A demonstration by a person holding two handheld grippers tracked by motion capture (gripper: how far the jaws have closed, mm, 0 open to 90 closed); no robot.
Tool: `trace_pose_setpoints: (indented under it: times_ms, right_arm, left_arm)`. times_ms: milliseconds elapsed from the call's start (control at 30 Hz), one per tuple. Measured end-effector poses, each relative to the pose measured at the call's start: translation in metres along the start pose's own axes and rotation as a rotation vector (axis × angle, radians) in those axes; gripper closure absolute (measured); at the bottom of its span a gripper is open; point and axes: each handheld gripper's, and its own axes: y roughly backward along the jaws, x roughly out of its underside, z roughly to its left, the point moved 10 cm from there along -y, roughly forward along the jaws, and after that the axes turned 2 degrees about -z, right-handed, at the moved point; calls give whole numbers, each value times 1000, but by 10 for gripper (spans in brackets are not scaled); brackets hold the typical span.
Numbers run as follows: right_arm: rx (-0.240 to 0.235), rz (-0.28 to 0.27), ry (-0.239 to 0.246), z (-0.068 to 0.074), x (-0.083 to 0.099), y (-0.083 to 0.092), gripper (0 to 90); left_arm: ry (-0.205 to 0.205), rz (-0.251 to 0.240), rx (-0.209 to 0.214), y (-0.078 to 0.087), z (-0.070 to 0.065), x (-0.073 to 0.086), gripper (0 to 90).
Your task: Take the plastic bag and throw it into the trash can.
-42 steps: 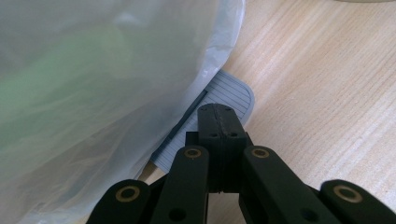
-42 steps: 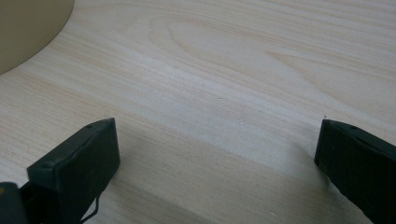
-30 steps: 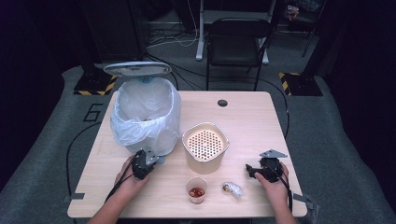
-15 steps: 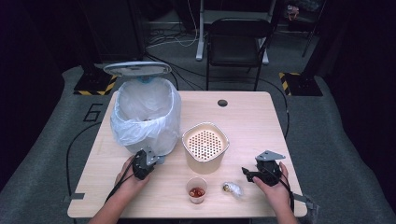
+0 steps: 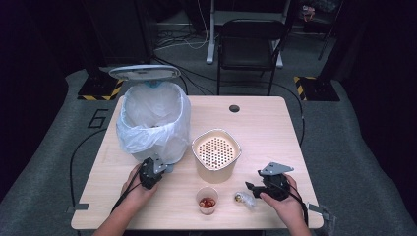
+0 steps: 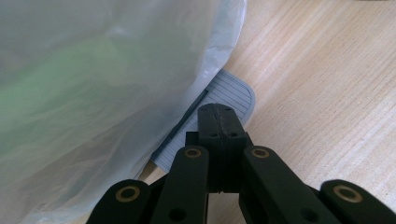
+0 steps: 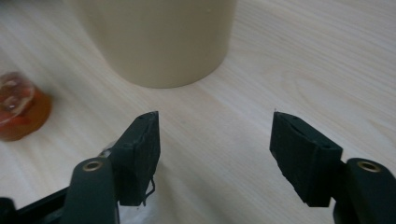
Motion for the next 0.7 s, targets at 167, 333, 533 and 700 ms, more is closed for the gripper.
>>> trace_pose_setpoints:
  times_ms: [167, 333, 533, 700]
  right_arm:
    - [-59, 41, 33, 15, 3, 1, 408]
    - [-90, 73, 58, 24, 7, 0, 420]
    - [-129, 98, 99, 36, 15, -5, 442]
    - [-154, 152, 112, 36, 26, -14, 524]
  left_arm:
    - [3, -4, -8, 0, 0, 0, 900]
    - [0, -6, -17, -1, 0, -1, 900]
    - [-2, -8, -16, -1, 0, -1, 900]
    - [-1, -7, -14, -1, 0, -1, 900]
